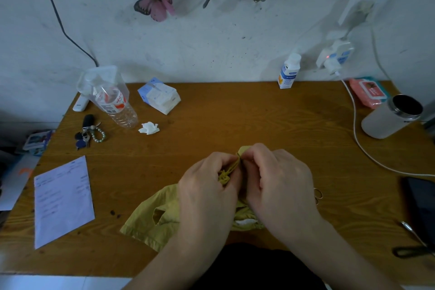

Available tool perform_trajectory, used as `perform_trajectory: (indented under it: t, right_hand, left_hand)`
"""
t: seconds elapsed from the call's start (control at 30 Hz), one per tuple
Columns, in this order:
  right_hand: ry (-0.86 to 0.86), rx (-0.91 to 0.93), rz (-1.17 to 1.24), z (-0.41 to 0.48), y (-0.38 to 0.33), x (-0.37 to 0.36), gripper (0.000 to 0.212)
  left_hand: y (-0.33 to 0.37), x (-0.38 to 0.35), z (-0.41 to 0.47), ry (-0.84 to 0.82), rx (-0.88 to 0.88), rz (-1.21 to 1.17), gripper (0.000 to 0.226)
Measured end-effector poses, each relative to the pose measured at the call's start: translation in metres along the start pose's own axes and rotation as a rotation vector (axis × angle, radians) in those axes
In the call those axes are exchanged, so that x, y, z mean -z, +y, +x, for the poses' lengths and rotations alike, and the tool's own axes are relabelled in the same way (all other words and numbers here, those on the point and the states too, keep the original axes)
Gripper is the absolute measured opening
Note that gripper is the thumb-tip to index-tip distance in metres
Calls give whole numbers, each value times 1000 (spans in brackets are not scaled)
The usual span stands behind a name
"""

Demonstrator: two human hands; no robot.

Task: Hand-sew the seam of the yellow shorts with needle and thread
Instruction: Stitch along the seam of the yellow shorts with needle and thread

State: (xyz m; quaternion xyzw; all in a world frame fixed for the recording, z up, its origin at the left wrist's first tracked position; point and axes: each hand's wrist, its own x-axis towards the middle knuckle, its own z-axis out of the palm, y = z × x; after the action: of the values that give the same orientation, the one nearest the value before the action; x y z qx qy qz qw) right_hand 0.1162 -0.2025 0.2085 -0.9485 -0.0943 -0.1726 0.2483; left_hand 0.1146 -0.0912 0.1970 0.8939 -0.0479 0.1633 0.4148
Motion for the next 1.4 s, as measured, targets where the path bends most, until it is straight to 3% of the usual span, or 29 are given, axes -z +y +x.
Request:
perform_trajectory:
  t: [0.27, 0.67, 0.97, 1.4]
  right_hand:
    - [14, -8, 36, -4, 5, -4, 19]
    - [-44, -156, 171, -3, 11, -5, 14]
    - [-214, -110, 112, -5, 5, -1, 2]
    - [-84, -53, 65, -7, 3, 8, 7]
  left_hand:
    - [-4, -5, -3, 2, -96, 0, 9]
    - [-2, -1, 4, 4, -48, -66, 11]
    - [-4, 0, 4, 17, -81, -42, 12]
    - [-12, -6, -5, 91, -276, 33, 21]
